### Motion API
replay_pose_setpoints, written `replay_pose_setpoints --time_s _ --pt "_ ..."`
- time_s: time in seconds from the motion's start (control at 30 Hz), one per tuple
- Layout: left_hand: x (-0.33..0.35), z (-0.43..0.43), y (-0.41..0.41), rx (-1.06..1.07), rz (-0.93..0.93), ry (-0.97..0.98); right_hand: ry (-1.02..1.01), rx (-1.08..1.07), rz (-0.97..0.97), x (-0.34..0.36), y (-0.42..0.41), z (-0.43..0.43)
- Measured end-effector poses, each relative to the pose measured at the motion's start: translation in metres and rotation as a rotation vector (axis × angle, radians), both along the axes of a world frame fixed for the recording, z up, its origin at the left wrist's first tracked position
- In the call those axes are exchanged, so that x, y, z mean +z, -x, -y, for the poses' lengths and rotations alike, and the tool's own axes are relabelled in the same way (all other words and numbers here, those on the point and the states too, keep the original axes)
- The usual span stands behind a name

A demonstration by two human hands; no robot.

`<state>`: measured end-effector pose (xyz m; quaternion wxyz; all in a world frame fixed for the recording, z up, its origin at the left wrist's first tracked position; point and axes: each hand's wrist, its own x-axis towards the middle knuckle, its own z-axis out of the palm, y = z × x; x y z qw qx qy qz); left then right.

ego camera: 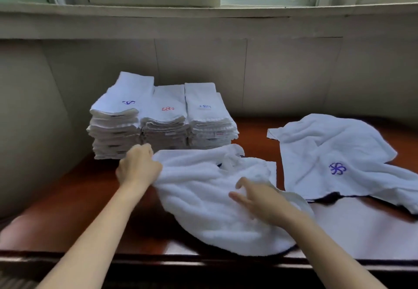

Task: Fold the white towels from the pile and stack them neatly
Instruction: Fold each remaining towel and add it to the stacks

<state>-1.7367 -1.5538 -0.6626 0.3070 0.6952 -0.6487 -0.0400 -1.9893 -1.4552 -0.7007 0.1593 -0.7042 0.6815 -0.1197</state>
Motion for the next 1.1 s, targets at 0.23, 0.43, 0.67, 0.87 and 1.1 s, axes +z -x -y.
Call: replay_pose_setpoints --time_s 0.23,0.43,0.67,0.87,1.1 --pt "-0.016 -0.003 -0.03 -0.361 0.502 -0.107 -0.004 -0.025 -0.292 -0.015 -0.007 0.009" --pt "-0.038 -0.019 -0.019 -0.693 0.507 -0.344 0.272 -0.052 -0.373 -0.015 -0.025 0.02" --pt "-0.047 -0.029 0.015 -0.751 0.043 -0.369 0.27 0.139 -0.338 -0.024 -0.029 0.034" --pt "-0.039 -0.015 0.024 -0.528 0.142 -0.382 0.188 -0.048 -0.317 -0.015 -0.024 0.037" --pt "-0.027 -0.004 0.021 -0.391 0.151 -0.443 0.2 -0.117 -0.349 -0.01 -0.022 0.033"
